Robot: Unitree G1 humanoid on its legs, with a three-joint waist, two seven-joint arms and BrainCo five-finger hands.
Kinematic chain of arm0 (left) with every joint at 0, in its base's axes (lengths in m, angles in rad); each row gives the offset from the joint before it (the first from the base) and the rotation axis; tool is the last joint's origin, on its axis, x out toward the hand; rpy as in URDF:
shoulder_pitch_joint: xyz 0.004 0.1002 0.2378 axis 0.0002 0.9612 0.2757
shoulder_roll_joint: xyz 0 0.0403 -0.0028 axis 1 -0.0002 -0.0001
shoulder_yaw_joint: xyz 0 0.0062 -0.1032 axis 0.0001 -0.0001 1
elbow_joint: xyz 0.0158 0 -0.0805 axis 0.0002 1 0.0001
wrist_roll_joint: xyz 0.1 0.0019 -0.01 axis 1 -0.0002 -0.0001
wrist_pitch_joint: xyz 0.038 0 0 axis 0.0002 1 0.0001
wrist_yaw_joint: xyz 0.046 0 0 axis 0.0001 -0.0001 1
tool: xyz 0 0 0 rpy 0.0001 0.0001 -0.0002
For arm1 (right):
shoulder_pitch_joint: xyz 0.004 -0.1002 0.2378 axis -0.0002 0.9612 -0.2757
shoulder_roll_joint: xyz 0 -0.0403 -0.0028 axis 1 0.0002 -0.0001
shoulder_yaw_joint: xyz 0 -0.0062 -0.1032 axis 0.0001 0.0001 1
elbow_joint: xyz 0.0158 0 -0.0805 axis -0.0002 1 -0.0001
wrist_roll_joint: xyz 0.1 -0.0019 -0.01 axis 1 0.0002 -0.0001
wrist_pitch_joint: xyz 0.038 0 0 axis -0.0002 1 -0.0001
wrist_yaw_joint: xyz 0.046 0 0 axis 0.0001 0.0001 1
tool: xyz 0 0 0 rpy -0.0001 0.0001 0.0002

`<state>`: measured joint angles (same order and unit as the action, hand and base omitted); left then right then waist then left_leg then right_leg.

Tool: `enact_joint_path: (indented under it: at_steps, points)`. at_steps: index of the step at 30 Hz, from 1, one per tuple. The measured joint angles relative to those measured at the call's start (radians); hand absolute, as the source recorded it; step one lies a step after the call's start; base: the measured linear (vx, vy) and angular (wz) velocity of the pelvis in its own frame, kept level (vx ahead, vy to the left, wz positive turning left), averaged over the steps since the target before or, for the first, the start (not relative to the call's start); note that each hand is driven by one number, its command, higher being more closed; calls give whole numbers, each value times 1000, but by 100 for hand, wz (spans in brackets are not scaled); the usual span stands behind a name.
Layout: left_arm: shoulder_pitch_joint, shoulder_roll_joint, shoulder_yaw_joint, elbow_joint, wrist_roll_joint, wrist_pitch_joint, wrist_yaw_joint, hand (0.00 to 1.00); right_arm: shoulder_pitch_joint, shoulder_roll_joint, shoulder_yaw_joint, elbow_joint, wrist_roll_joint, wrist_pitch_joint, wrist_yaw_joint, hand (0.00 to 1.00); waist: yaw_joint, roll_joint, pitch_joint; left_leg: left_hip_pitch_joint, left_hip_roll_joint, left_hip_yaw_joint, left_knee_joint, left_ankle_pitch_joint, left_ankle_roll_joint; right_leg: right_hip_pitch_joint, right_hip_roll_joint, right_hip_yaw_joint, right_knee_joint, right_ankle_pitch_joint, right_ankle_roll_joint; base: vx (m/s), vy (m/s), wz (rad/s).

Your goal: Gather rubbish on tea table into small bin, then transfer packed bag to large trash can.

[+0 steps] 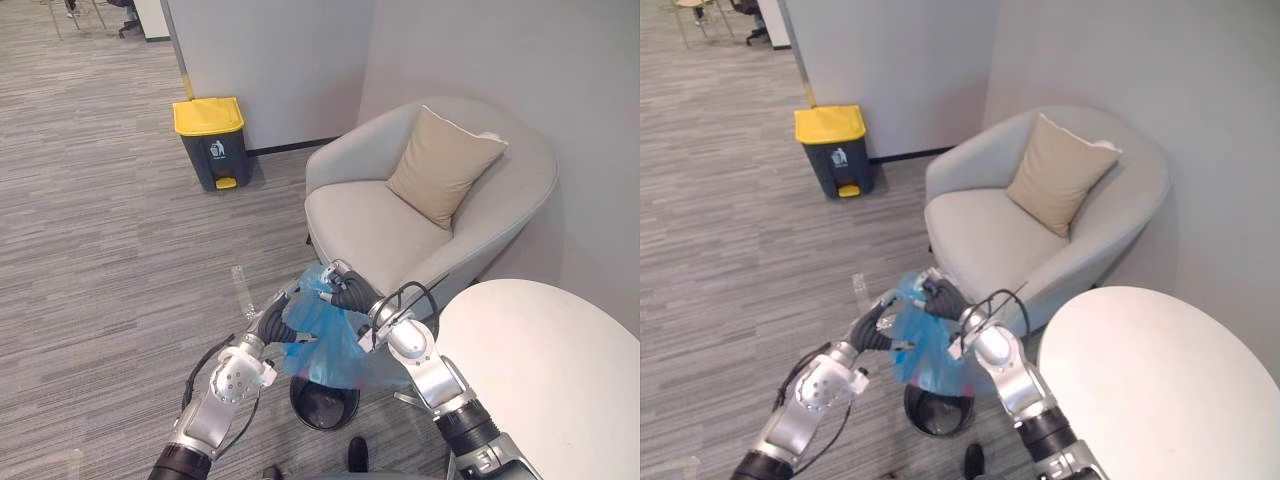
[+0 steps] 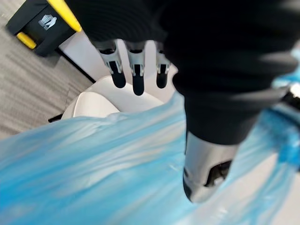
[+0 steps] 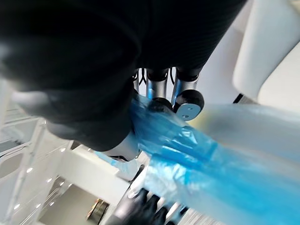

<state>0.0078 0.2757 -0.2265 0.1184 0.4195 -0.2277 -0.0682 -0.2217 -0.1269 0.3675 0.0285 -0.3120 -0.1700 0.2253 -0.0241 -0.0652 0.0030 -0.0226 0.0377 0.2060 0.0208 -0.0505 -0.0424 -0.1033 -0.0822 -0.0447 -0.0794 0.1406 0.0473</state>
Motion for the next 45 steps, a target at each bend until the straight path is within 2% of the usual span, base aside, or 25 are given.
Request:
enact_joint_path:
  at_steps: [6, 13, 24, 25, 32, 42, 43, 45]
  points:
    - [-2, -16, -2, 31, 11, 6, -2, 0, 0, 2, 45, -12, 8, 0, 17, 100, -2, 0, 0, 2, 0, 0, -1, 0, -1, 1, 0, 1, 0, 0, 0, 0, 0, 0]
    - [-18, -39, -91, 80, -11, 2, -26, 0, -2, 7, 126, -23, 58, 1, 41, 100, -2, 2, -1, 5, 0, 2, -2, -1, -1, 2, 1, 3, 0, 0, 0, 0, 0, 0]
    - [-75, -65, -164, 202, -28, -4, 8, 0, -35, 2, 227, -99, 141, 23, 40, 100, -11, 8, -6, 11, 4, 12, -1, -1, -2, 1, 8, 18, 0, 3, -4, -11, -8, -3]
    - [-77, -69, -166, 215, -28, -4, 22, 100, -46, 2, 241, -100, 161, 24, 40, 100, -12, 8, -6, 13, 5, 17, -1, -2, -3, 1, 9, 22, 0, 4, -5, -24, -10, -9]
    - [-107, -96, -205, 287, -30, 0, 85, 100, -53, 2, 281, -136, 205, 34, 32, 100, -17, 16, -10, 16, 6, 24, -1, -5, -7, 0, 11, 30, 0, 4, -6, -12, -4, -3]
    - [-117, -110, -228, 297, -70, -1, 109, 100, -89, 2, 306, -136, 216, 35, 14, 100, -25, 17, -10, 21, 7, 30, -2, -6, -8, 1, 13, 37, 0, 4, -6, -6, -1, -2]
    - [-118, -112, -232, 297, -71, -1, 109, 100, -89, 2, 306, -136, 220, 35, 10, 0, -25, 17, -10, 21, 7, 30, -2, -6, -8, 1, 13, 37, 0, 4, -6, 0, 0, 0]
    - [-121, -114, -243, 306, -81, -1, 108, 100, -90, 6, 306, -136, 235, 33, 6, 0, -26, 18, -10, 21, 7, 30, -2, -6, -8, 1, 13, 38, 0, 4, -6, 0, 0, 0]
